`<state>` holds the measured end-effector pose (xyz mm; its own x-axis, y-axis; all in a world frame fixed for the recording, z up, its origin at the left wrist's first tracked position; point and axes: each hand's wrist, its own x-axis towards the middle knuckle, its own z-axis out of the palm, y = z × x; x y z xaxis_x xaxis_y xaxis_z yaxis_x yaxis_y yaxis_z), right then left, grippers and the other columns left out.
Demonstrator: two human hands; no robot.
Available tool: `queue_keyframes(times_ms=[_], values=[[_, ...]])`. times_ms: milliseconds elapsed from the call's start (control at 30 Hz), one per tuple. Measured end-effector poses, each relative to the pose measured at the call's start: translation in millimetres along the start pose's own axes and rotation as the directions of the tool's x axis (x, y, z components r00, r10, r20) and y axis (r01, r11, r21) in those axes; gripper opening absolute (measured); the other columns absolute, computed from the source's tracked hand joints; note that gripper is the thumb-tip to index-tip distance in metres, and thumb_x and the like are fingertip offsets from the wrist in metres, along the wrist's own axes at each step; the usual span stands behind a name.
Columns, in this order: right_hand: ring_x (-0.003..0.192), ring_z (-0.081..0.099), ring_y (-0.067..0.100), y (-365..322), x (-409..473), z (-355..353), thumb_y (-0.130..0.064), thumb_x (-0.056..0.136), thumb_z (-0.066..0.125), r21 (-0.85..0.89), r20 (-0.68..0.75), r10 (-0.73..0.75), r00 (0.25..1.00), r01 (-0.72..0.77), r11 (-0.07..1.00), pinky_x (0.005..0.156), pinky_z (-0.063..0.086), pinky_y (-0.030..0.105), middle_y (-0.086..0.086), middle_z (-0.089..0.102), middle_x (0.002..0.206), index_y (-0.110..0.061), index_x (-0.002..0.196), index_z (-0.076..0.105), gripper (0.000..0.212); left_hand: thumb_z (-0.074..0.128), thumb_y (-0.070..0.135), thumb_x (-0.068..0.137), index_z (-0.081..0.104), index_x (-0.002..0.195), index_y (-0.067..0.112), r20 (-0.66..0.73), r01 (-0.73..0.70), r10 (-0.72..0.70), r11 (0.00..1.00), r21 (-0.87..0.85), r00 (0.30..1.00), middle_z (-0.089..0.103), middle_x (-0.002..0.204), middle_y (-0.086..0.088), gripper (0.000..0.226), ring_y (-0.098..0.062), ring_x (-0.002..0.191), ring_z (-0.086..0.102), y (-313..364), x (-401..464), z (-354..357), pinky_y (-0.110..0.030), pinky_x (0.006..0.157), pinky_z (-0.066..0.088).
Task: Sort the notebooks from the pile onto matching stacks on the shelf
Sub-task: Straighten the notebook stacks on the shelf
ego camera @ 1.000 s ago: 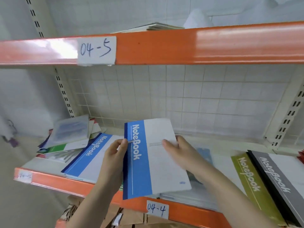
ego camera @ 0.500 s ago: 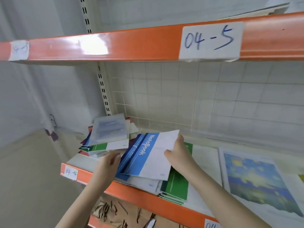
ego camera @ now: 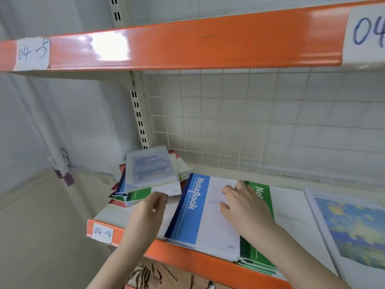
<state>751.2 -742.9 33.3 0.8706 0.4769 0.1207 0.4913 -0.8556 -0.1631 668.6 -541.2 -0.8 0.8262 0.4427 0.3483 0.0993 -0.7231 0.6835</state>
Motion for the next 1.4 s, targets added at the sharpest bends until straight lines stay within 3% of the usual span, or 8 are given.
queue_keyframes(times_ms=[133, 333, 633, 733, 1033, 1167, 1267, 1400], values=[[0.106, 0.048, 0.021, -14, 7, 5, -0.028, 0.1, 0.035, 0.069, -0.093, -0.047, 0.995, 0.054, 0.996, 0.08, 0.046, 0.031, 0.003, 0.048, 0.116, -0.017, 0.121, 0.052, 0.03, 0.051, 0.011, 0.095, 0.064, 0.107, 0.013, -0.231, 0.028, 0.014, 0.984, 0.178, 0.973, 0.066, 0.104, -0.002, 0.018, -0.025, 0.09, 0.06, -25, 48, -23, -0.035, 0.071, 0.048], [0.096, 0.055, 0.024, -46, 52, 10, -0.015, 0.097, 0.04, 0.355, -0.032, -0.07, 0.997, 0.077, 0.932, 0.082, 0.046, 0.033, 0.008, 0.055, 0.109, -0.008, 0.11, 0.061, 0.026, 0.05, 0.037, 0.095, 0.034, 0.137, 0.008, -0.014, 0.331, -0.345, 0.885, 0.327, 0.938, 0.049, 0.131, -0.022, 0.054, -0.042, 0.119, 0.043, -70, 99, -26, -0.046, 0.097, 0.041], [0.065, 0.043, 0.013, -104, 129, 28, -0.019, 0.096, 0.04, 0.585, 0.27, -0.034, 0.962, -0.136, 0.799, 0.051, 0.03, 0.024, 0.004, 0.049, 0.08, -0.007, 0.099, 0.049, 0.015, 0.047, 0.044, 0.096, 0.039, 0.127, 0.018, 0.106, 0.305, -0.373, 0.867, 0.394, 0.922, 0.056, 0.126, -0.009, 0.042, -0.031, 0.118, 0.045, -72, 99, -36, -0.037, 0.092, 0.045], [0.079, 0.054, 0.019, -114, 153, 41, -0.02, 0.091, 0.044, 0.622, 0.319, 0.058, 0.946, -0.255, 0.74, 0.055, 0.037, 0.024, 0.012, 0.059, 0.107, -0.001, 0.123, 0.049, 0.038, 0.05, 0.041, 0.095, 0.037, 0.133, 0.017, 0.106, 0.309, -0.367, 0.882, 0.357, 0.924, 0.057, 0.127, -0.01, 0.046, -0.031, 0.119, 0.046, -70, 96, -39, -0.037, 0.089, 0.045], [0.11, 0.052, 0.028, -121, 174, 46, -0.023, 0.083, 0.054, 0.693, 0.367, 0.328, 0.87, -0.491, 0.528, 0.08, 0.047, 0.026, 0.011, 0.054, 0.122, -0.011, 0.123, 0.052, 0.041, 0.059, 0.026, 0.093, 0.039, 0.136, 0.0, -0.006, 0.516, -0.536, 0.816, -0.261, 0.844, 0.059, 0.122, -0.018, 0.054, -0.024, 0.09, 0.057, -66, 96, -49, -0.031, 0.068, 0.049], [0.108, 0.05, 0.025, -126, 174, 38, -0.018, 0.08, 0.065, 0.774, 0.376, 0.344, 0.861, -0.495, 0.394, 0.053, 0.039, 0.02, 0.017, 0.045, 0.133, -0.006, 0.134, 0.041, 0.061, 0.067, 0.024, 0.088, 0.056, 0.109, -0.009, 0.149, 0.615, -0.616, 0.675, -0.407, 0.774, 0.066, 0.1, -0.022, 0.041, -0.029, 0.078, 0.065, -63, 107, -58, -0.027, 0.053, 0.052], [0.103, 0.044, 0.025, -131, 169, 26, -0.006, 0.081, 0.066, 0.861, 0.402, 0.35, 0.846, -0.479, 0.17, 0.057, 0.043, 0.023, 0.019, 0.028, 0.14, -0.007, 0.142, 0.022, 0.075, 0.077, 0.011, 0.078, 0.051, 0.096, -0.005, 0.254, 0.661, -0.664, 0.48, -0.577, 0.704, 0.062, 0.097, -0.025, 0.036, -0.035, 0.079, 0.065, -57, 111, -69, -0.036, 0.053, 0.058], [0.101, 0.059, 0.03, -137, 155, 26, -0.013, 0.065, 0.073, 0.84, 0.542, 0.219, 0.811, -0.531, -0.115, 0.048, 0.049, 0.027, 0.019, 0.055, 0.122, -0.007, 0.129, 0.043, 0.071, 0.073, 0.005, 0.081, 0.051, 0.094, -0.005, 0.346, 0.675, -0.649, 0.363, -0.642, 0.678, 0.061, 0.094, -0.026, 0.027, -0.037, 0.078, 0.065, -52, 104, -78, -0.045, 0.046, 0.057]])
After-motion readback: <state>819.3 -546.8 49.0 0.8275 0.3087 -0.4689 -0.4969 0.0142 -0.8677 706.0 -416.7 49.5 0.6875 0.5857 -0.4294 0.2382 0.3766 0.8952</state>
